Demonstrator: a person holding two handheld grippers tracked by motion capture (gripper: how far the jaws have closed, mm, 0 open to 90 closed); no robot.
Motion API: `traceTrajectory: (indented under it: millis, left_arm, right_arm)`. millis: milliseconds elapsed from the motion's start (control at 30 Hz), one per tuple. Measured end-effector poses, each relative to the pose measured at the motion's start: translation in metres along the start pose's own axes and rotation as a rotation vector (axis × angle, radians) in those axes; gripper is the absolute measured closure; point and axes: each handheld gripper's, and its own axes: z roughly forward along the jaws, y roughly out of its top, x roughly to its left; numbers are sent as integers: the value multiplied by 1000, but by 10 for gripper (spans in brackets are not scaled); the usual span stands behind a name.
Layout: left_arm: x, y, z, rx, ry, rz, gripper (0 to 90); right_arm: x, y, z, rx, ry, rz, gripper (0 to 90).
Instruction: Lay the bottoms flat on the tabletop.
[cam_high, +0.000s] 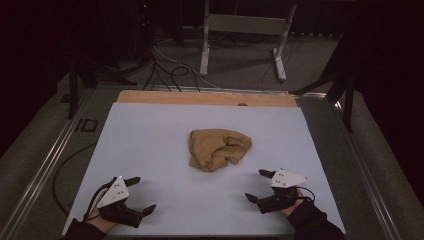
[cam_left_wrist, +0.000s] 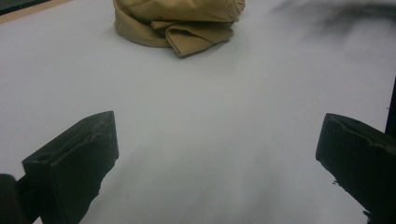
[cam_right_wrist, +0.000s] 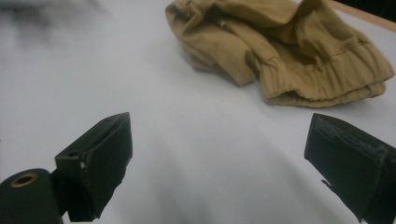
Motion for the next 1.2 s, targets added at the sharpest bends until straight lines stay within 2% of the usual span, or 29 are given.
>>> traceTrajectory:
  millis: [200,367,600,733,900,1067,1200]
  left_arm:
    - [0,1,1,1,-4,3,1]
    - [0,3,4,7,-18,12,1]
    - [-4,8,6,3,-43,18,1]
    - [-7,15,7,-4,-59,28,1]
    - [-7,24,7,-18,-78,21,1]
    - [-8,40,5,-18,-68,50,1]
    - [-7,54,4,-31,-74,69,1]
  right_arm:
    - [-1,0,-3,-1,15,9,79]
    - [1,0,-5,10,-4,5,79]
    - [1,6,-12,-10,-15,20,79]
    - [3,15,-17,-34,-20,27,79]
    - [1,27,-25,-70,-29,30,80]
    - [-6,41,-33,-84,-48,16,84]
    - [-14,55,-40,-92,-35,16,84]
